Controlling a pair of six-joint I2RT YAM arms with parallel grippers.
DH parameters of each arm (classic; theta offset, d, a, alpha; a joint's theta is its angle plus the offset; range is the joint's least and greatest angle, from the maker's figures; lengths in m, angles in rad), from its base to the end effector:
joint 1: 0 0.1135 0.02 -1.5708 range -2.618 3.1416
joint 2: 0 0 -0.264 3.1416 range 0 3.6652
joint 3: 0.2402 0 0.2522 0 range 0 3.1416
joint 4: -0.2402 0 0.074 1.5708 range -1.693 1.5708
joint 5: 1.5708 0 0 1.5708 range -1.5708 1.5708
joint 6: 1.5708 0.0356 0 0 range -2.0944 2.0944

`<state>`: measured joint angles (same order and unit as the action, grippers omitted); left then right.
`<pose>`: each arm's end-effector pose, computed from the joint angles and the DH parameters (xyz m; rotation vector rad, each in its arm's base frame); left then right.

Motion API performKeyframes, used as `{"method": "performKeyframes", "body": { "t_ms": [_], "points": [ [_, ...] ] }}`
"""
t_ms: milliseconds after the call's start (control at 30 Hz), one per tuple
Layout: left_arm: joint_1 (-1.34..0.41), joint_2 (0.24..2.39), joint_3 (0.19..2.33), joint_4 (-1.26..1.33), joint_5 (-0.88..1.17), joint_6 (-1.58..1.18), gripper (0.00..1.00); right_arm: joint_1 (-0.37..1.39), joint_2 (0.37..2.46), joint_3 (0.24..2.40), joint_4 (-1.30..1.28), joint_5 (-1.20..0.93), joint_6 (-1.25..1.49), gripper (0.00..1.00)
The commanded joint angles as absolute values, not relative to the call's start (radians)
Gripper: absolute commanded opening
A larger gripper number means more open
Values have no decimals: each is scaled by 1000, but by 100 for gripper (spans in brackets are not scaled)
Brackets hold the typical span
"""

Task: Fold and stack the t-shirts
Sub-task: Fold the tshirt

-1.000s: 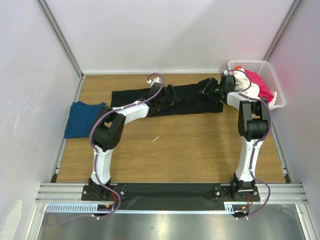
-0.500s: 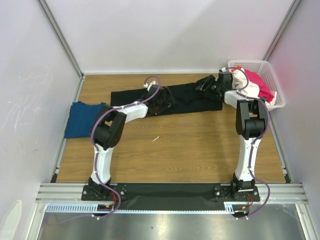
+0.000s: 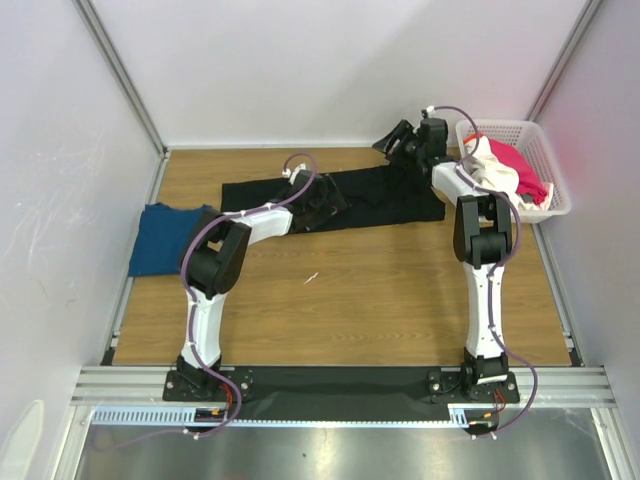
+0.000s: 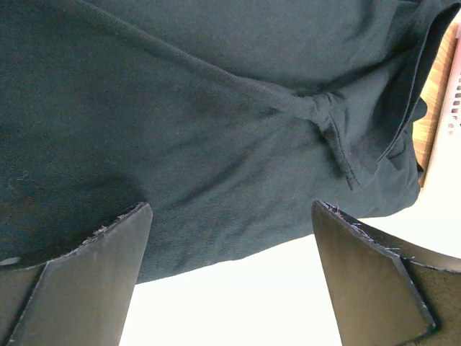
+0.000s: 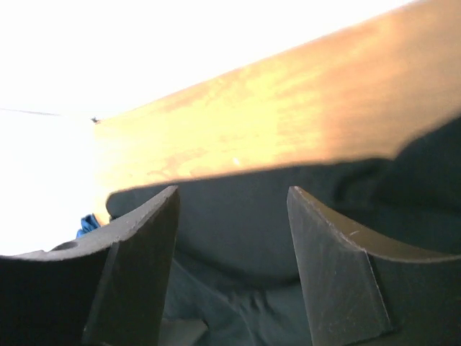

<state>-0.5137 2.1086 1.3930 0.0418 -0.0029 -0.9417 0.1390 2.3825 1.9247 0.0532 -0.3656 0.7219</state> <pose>0.4051 -0.2285 0.1564 -0.5034 2.3087 -0.7538 0.5492 0.0897 0.1985 0.3495 2.0346 0.9083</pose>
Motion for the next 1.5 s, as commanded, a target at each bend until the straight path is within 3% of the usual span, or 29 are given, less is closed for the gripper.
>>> {"method": "performKeyframes", "body": {
  "t_ms": [0, 233, 400, 500, 633, 1067, 1233, 1300, 1333, 1367, 1467],
  "points": [
    [-506, 2095, 1379, 61, -8, -916, 99, 135, 2396, 2051, 14, -394, 701, 67],
    [-506, 2049, 1384, 75, -8, -862, 99, 133, 2192, 1970, -211, -287, 586, 71],
    [-506, 2000, 1405, 55, -43, -732, 100, 135, 2010, 1644, -192, -206, 586, 73],
    [-506, 1956, 1422, 8, -101, -623, 100, 138, 1948, 1543, -153, -198, 601, 74],
    [-500, 1931, 1451, -110, -274, -526, 100, 161, 1954, 1464, -89, -233, 630, 83],
    [-422, 1879, 1281, -81, -288, -511, 100, 256, 2146, 1623, -129, -172, 670, 85],
    [-420, 1885, 1275, -68, -276, -509, 100, 258, 2169, 1629, -29, -173, 699, 84],
    [-417, 1891, 1269, -61, -259, -518, 100, 255, 2177, 1625, 74, -189, 732, 80],
    [-416, 1894, 1269, -58, -255, -520, 100, 252, 2193, 1628, 107, -208, 744, 47],
    [-416, 1896, 1269, -58, -249, -522, 100, 250, 2200, 1632, 133, -228, 788, 34],
    [-414, 1896, 1264, -57, -245, -523, 100, 241, 2197, 1600, 299, -319, 868, 28]
  ]
}}
